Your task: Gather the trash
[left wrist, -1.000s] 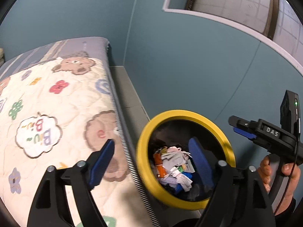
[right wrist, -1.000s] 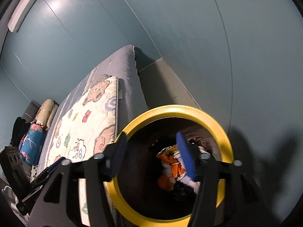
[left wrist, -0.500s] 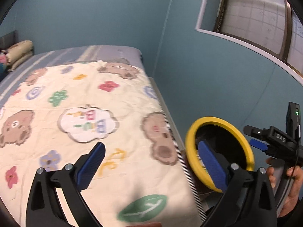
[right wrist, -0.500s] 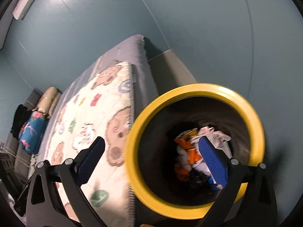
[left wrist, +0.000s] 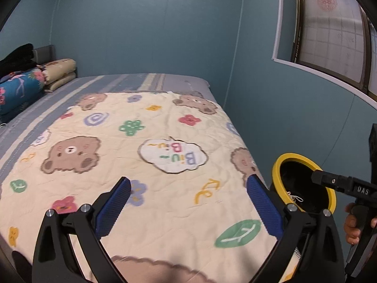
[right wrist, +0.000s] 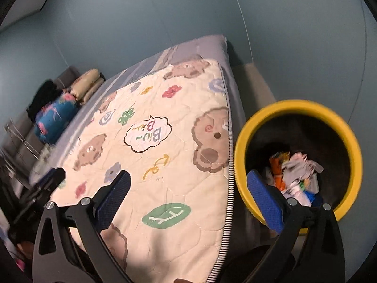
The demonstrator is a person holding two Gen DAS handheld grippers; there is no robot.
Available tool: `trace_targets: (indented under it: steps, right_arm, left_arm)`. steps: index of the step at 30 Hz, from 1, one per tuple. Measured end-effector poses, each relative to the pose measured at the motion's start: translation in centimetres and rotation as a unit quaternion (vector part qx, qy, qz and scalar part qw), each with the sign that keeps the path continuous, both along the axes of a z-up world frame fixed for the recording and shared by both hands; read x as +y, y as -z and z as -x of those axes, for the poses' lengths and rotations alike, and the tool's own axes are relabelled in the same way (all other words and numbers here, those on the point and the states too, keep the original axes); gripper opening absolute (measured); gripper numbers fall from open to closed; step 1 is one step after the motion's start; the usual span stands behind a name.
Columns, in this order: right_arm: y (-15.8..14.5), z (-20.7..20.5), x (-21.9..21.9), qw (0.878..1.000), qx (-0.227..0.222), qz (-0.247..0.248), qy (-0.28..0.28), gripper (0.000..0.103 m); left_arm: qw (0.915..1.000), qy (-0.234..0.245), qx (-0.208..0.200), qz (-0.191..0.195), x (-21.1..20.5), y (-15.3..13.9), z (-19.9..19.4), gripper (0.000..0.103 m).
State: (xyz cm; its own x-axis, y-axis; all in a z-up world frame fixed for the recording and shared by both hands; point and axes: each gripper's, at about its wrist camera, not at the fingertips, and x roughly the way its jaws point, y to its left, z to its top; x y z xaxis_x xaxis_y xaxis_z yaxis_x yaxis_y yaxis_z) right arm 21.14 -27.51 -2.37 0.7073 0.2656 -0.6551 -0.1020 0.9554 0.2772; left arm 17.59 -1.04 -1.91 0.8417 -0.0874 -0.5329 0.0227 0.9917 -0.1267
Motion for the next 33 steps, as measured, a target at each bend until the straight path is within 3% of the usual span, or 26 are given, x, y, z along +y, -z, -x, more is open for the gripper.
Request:
trace_targets:
  steps: [7,13,19,22,26,33]
  right_arm:
    - [-2.5,3.7,4.3,0.996,-0.055,0.062,0.008,0.095]
    - [-4.6,7.1,5.7,0.991,-0.112,0.071,0.016,0.095]
    - [-5.9,12.1,6.9,0.972,-0.211,0.096,0.049,0.095]
    - [-5.6,13.6,7.0,0.964,-0.238,0.097,0.065,0.095]
    - [-5.3,15.0,6.9,0.959,-0.258,0.094,0.077,0.095]
    - [-4.2,15.7,6.9,0.959,-0.254,0.094,0.084,0.095]
  left_arm:
    - [0.9986,-0.037,-0.038,0.006,3.3,-2.0,5.3,0.095]
    - [0.9957,-0.063,-0.068,-0.001,4.6,-3.5,9.7,0.095]
    - [0.9911,-0.090,-0.098,0.011,5.1,-3.9,13.4,0.095]
    - [0.9899,-0.092,-0.107,0.018,5.1,-3.8,14.4,0.095]
    - [0.9891,-0.087,-0.118,0.017,4.6,-4.0,15.5,0.095]
    - [0.9858,-0.087,-0.144,0.006,4.0,-4.3,17.0,0.095]
